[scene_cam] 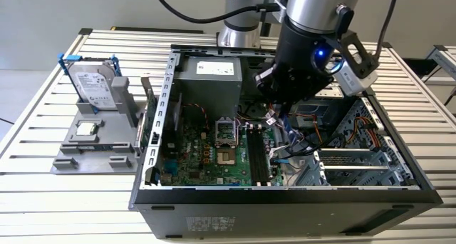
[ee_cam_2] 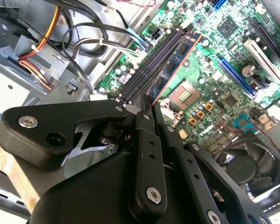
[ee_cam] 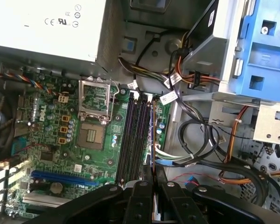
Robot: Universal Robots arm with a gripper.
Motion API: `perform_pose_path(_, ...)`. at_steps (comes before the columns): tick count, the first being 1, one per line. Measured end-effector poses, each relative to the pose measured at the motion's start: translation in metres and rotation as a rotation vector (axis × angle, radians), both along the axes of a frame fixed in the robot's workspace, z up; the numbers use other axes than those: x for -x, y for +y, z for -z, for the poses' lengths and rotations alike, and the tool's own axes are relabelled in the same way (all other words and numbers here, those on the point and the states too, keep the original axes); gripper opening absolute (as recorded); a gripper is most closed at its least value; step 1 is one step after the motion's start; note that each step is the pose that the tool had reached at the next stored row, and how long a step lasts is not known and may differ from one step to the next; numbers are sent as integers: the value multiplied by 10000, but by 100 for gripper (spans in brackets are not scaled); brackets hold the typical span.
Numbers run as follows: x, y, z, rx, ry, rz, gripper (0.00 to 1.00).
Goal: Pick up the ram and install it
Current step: 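Insert the ram into the slot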
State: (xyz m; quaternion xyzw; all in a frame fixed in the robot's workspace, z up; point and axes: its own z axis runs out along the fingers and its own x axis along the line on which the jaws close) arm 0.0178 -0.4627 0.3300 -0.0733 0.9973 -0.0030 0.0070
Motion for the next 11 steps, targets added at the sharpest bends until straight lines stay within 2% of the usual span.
perform_pose_path(11, 0, 0, 56, 30, 0, 0, 0)
